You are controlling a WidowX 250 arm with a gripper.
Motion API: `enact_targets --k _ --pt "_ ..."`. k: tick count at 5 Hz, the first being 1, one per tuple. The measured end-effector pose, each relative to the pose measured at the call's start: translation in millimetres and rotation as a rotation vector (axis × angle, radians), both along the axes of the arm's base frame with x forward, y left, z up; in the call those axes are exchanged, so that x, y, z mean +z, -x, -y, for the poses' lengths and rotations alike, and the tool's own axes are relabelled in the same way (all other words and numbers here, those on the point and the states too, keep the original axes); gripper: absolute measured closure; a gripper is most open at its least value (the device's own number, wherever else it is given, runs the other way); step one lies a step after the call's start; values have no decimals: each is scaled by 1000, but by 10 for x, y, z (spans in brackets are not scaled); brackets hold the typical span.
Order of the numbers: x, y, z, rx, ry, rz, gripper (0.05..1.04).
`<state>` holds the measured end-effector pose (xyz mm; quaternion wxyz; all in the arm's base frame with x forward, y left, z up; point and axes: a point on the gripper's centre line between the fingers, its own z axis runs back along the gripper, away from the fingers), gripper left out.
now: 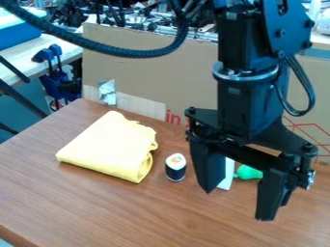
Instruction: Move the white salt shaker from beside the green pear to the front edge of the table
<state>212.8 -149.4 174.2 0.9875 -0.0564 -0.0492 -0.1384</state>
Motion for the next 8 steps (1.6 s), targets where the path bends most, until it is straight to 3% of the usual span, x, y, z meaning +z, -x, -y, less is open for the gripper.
enact_targets --k 1,2,4,5,7,8 --pt "-61 10 -6 -2 -13 -20 77" --pt "-69 -183 -231 23 -79 -22 77" --pt "-42 -701 -634 114 -128 0 77" --pt "-256 -1117 -805 102 -136 -2 77" --pt "-418 -1560 -917 89 -67 6 77" --pt "-504 -1671 -874 85 -45 -26 77"
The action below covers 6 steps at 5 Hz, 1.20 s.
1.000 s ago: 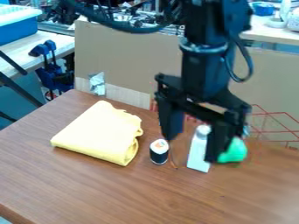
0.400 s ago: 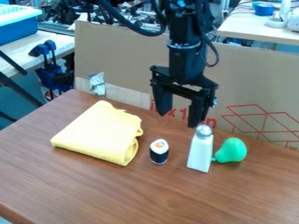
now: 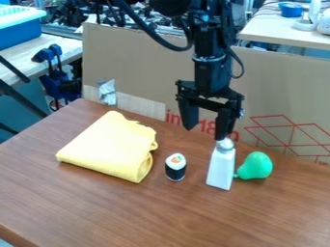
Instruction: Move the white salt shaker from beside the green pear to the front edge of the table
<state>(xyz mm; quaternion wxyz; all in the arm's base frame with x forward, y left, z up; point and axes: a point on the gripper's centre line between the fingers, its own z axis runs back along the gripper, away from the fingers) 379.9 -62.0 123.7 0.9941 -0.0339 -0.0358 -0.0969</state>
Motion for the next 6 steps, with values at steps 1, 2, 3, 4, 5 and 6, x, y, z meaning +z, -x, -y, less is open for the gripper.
enact_targets --k 1,2,3,4,5,6 --pt "-12 -20 106 -7 25 2 77" --pt "-8 -32 204 -31 29 6 77" --pt "-114 -18 210 -21 5 -38 77" --pt "-157 -54 218 -19 -41 -63 77" --pt "-210 -62 206 -9 -63 -90 77" --pt "-314 -73 171 1 -67 -112 115"
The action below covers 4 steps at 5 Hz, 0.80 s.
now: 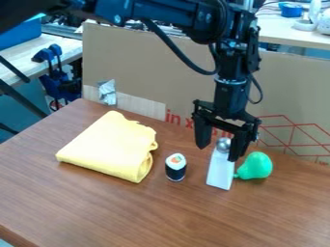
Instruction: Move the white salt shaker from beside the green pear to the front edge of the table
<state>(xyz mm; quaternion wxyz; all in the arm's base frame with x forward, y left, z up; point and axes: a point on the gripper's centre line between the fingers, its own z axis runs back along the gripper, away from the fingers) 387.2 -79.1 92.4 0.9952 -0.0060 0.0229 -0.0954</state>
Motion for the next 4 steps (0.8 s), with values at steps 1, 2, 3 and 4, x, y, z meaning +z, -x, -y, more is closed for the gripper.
enact_targets --k 1,2,3,4 --pt "-31 -7 -17 8 -1 -5 388" --pt "-27 -19 -13 32 -4 3 580" --pt "-31 -47 -46 53 0 21 583" --pt "87 85 -5 58 -4 30 583"
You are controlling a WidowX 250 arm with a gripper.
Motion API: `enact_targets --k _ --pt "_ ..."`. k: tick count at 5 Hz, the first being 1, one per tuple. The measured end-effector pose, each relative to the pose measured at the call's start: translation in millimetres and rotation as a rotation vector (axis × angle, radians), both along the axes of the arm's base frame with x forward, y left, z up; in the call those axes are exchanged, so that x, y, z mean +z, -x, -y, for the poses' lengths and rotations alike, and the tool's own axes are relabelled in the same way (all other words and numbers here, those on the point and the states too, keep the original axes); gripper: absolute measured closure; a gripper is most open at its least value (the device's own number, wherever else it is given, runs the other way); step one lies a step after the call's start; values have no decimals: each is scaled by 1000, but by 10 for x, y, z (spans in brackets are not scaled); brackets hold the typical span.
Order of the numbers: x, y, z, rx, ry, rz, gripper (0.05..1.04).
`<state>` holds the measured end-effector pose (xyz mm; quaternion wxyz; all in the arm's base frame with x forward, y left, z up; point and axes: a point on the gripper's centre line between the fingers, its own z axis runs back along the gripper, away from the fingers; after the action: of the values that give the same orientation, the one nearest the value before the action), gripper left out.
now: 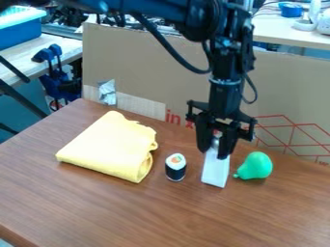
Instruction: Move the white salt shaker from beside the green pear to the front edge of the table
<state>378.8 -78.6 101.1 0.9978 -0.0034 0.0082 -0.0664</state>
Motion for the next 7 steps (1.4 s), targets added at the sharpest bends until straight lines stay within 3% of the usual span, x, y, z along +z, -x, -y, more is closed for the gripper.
enact_targets --k 1,2,3,5,7 --pt "338 278 16 13 -41 54 583" --pt "477 651 75 10 -33 60 583" --pt "338 843 134 8 21 20 583" --pt "-147 1141 492 -85 93 -87 583" --pt "-258 1134 683 -148 86 -97 583"
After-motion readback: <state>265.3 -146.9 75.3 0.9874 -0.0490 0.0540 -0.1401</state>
